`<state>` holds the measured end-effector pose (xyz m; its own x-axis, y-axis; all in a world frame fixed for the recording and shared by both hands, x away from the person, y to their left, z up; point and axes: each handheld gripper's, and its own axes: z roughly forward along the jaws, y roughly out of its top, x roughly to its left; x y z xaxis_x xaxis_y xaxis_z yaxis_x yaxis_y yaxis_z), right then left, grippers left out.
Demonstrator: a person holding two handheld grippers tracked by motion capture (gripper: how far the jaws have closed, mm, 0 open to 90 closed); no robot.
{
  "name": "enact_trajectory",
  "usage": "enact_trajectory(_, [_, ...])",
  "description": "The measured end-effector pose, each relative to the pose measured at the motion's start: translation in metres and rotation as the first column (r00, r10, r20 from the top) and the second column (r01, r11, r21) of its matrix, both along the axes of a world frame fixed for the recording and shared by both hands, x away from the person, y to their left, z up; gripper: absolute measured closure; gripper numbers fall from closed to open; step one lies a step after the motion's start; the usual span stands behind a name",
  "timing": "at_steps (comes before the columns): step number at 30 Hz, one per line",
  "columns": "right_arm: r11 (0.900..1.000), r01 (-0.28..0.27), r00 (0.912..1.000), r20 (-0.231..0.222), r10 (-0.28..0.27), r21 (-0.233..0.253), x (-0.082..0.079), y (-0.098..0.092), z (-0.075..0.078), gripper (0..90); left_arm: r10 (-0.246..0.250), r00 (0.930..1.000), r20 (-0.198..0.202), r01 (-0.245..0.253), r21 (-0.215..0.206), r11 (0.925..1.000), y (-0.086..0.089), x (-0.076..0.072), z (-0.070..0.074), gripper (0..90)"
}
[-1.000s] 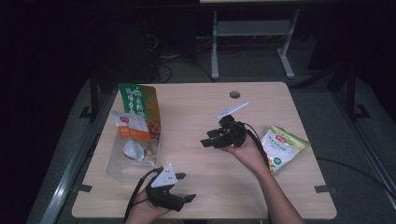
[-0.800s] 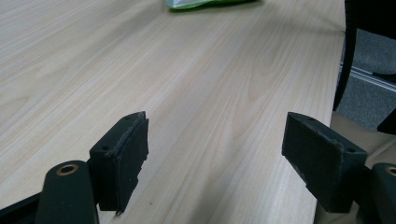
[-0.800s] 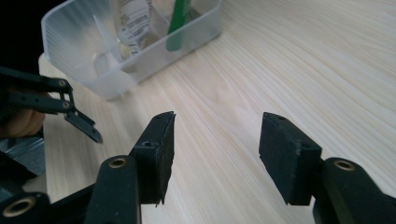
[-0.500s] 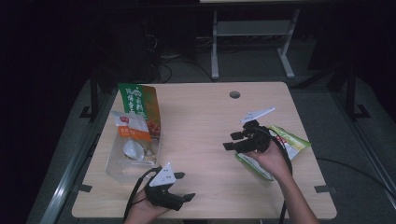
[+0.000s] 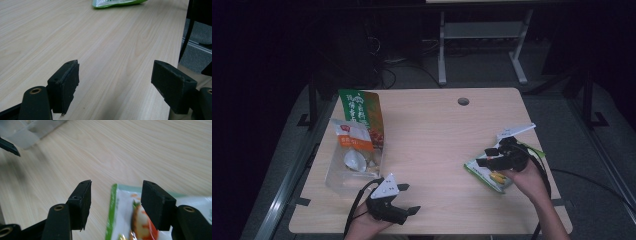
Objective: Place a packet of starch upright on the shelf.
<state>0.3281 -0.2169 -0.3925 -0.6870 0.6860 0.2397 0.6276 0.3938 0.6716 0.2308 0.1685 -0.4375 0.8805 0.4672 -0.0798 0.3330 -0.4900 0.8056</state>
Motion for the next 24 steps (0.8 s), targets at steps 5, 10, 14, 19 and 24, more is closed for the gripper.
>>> enact_trajectory(5, [0.999,0.042,0.9991,-0.002,-0.042,-0.009,-0.008,-0.021,-0.005,40.8,0.008,1.0000,-0.004,-0.008,-0.001,1.0000,0.001,0.002,0.000,21.9])
enact_trajectory(10, [0.997,0.075,0.9971,-0.014,-0.075,-0.016,-0.014,-0.037,-0.009,40.8,0.004,1.0000,-0.007,-0.005,-0.001,1.0000,0.001,0.002,0.000,21.9])
enact_trajectory(14, [0.995,0.098,0.9948,-0.022,-0.099,-0.021,-0.020,-0.049,-0.013,40.2,0.006,1.0000,-0.007,-0.006,-0.002,1.0000,0.001,0.002,0.000,21.9])
enact_trajectory(19, [0.991,0.130,0.9914,-0.013,-0.131,-0.005,-0.030,-0.066,-0.017,39.9,0.009,0.9999,-0.009,-0.009,-0.003,1.0000,0.002,0.003,0.000,21.8])
enact_trajectory(24, [0.986,0.169,0.9856,-0.012,-0.169,0.002,-0.038,-0.084,-0.020,39.3,0.006,1.0000,-0.007,-0.006,0.005,1.0000,0.001,0.003,0.000,21.8])
